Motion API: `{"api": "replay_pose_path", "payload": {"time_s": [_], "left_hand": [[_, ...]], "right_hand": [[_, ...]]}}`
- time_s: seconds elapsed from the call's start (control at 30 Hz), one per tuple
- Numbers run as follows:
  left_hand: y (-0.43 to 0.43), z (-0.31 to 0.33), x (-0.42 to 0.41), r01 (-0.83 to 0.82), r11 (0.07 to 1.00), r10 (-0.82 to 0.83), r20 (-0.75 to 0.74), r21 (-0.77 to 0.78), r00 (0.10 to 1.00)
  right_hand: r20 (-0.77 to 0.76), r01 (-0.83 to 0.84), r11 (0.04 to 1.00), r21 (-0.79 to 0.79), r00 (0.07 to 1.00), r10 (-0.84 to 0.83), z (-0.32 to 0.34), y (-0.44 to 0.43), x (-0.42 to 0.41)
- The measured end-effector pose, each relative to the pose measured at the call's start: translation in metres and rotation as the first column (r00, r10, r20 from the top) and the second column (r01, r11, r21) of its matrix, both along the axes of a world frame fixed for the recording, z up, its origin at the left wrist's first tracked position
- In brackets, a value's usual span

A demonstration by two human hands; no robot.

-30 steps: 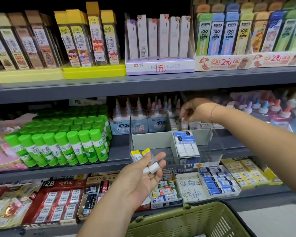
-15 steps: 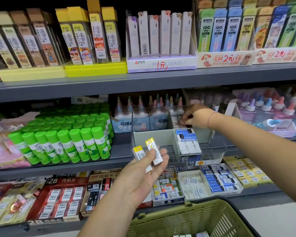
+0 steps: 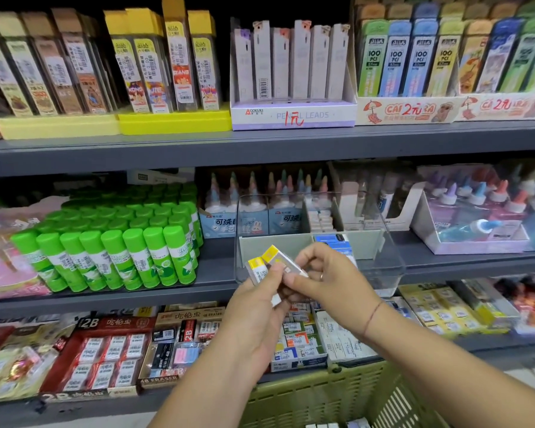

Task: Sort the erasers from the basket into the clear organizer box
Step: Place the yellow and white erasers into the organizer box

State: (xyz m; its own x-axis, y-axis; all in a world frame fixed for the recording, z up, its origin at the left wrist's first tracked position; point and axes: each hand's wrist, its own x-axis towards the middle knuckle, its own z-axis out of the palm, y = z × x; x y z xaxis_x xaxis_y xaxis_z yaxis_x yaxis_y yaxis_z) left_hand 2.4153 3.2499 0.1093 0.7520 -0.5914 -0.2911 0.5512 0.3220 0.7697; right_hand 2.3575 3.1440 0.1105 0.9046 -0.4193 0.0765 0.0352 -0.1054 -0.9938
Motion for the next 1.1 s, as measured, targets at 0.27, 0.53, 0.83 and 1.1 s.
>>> {"api": "replay_pose_path", "payload": {"time_s": [0.27,0.53,0.83,1.1], "left_hand": [[0.009,-0.001,0.018,-0.185,0.947,0.036,0.486,0.262,0.873],[0.007,-0.011,0.021,-0.113,0.925,-0.050,0.412,0.362,0.910],[0.006,-0.015,0.027,-0.112,0.939,-0.013,0.359,0.325,0.933],[0.006,-0.014,0.027,-0.115,0.942,0.005,0.330,0.315,0.944]], "right_hand": [[-0.062,0.267,0.769,-0.581,0.928,-0.368,0.066,-0.113,0.026],[-0.323,-0.185,0.294,-0.938,0.778,-0.539,0.071,-0.146,0.072],[-0.339,-0.296,0.169,-0.940,0.759,-0.556,0.065,-0.137,0.087],[-0.338,-0.310,0.149,-0.939,0.746,-0.574,0.062,-0.127,0.096]]}}
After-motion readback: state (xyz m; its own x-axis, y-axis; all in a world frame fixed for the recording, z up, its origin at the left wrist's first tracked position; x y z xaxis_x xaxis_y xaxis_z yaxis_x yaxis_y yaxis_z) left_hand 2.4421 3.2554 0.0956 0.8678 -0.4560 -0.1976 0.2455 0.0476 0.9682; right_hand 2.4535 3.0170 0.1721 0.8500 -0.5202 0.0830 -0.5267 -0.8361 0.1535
